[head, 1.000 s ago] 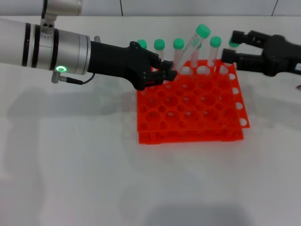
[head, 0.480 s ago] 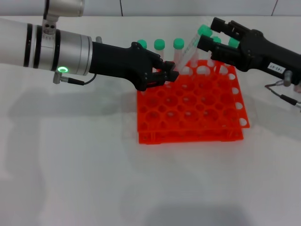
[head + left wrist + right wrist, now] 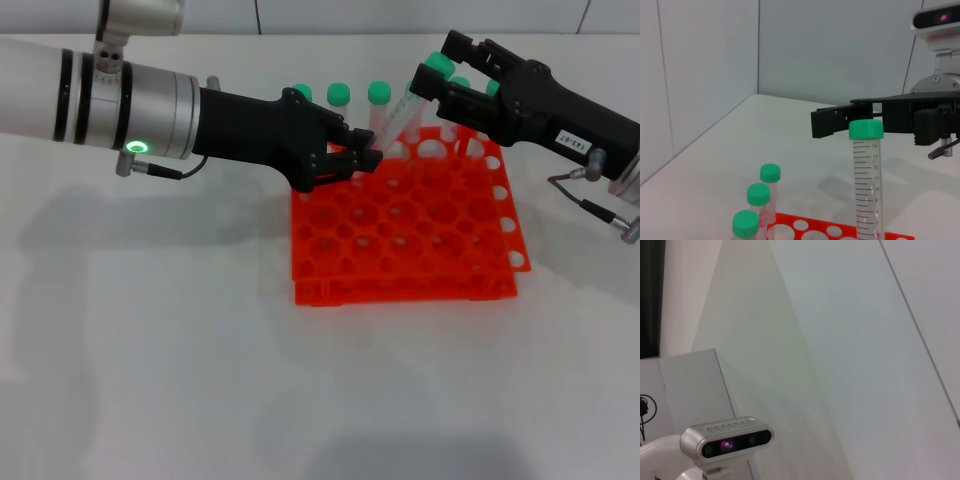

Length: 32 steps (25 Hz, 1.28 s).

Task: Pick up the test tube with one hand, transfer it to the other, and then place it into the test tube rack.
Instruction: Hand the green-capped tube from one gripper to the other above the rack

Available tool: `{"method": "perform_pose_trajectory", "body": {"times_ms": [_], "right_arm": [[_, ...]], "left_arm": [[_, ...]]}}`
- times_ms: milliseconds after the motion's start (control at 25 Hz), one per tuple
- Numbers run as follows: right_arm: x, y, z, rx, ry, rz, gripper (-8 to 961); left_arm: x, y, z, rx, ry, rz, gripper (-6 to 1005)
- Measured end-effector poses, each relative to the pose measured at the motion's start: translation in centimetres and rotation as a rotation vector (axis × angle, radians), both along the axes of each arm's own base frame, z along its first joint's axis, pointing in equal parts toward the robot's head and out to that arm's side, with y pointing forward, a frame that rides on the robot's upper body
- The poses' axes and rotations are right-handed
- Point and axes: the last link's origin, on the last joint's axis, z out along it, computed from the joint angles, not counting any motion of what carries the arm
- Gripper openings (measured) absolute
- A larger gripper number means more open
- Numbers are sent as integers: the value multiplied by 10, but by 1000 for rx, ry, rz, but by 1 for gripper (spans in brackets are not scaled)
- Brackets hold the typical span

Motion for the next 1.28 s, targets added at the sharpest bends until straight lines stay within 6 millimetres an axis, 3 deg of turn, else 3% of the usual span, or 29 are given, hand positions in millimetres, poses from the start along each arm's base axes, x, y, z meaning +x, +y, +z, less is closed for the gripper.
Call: {"method": "perform_pose_trajectory", "body": {"times_ms": [280, 640, 1280], "right_arm": [[0, 0, -1, -2, -3, 1, 869], [1, -1, 0, -1, -1, -2, 654], [1, 1, -1, -1, -7, -8, 600]], "left_arm": [[0, 1, 0, 4, 2, -1, 289], [0, 1, 0, 8, 3, 0, 296], [0, 2, -1, 17, 6, -6, 308]]}}
